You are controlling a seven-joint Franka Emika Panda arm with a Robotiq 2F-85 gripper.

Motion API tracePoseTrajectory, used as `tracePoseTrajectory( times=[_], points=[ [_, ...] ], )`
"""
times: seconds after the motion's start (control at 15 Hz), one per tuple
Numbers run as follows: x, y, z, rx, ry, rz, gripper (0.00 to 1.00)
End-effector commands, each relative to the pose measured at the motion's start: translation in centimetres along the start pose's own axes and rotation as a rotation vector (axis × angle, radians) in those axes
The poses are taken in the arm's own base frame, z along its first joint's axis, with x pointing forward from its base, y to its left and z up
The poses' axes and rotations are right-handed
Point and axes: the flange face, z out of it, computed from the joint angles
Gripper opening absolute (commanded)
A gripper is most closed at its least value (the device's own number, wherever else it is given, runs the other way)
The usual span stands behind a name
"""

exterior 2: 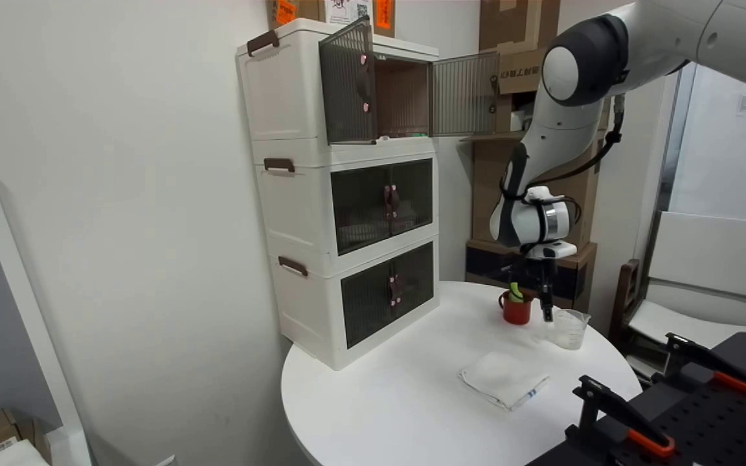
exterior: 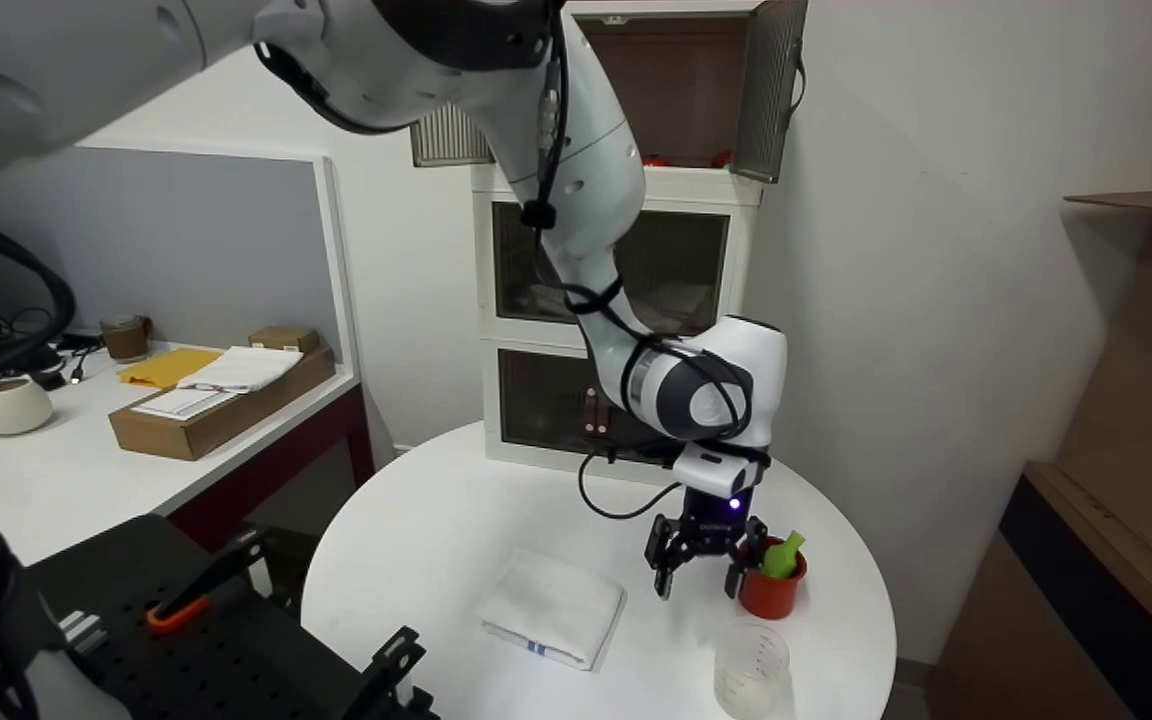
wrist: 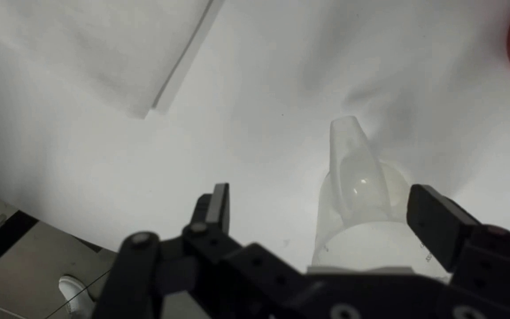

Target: Put the jug in the topmost shelf

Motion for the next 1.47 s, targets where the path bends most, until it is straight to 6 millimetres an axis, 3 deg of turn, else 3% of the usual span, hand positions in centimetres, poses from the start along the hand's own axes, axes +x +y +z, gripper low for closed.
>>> tracePoseTrajectory(
  times=[0.0,0.47,0.6,0.73,1.07,1.27,1.4],
  points=[
    [0.5,-1.3,0.1,-0.004,0.026,-0.033,1.0],
    [-0.2,-2.3,1.9,0.004,0.065,-0.079,0.97],
    [-0.5,-2.6,2.1,0.006,0.068,-0.089,0.73],
    [-0.7,-2.8,2.3,0.018,0.078,-0.097,0.63],
    [-1.0,-2.5,2.0,0.019,0.067,-0.118,0.22],
    [-2.8,0.4,1.7,-0.007,0.028,-0.285,0.04],
    [-4.2,3.5,1.2,-0.028,0.01,-0.388,0.07]
  ],
)
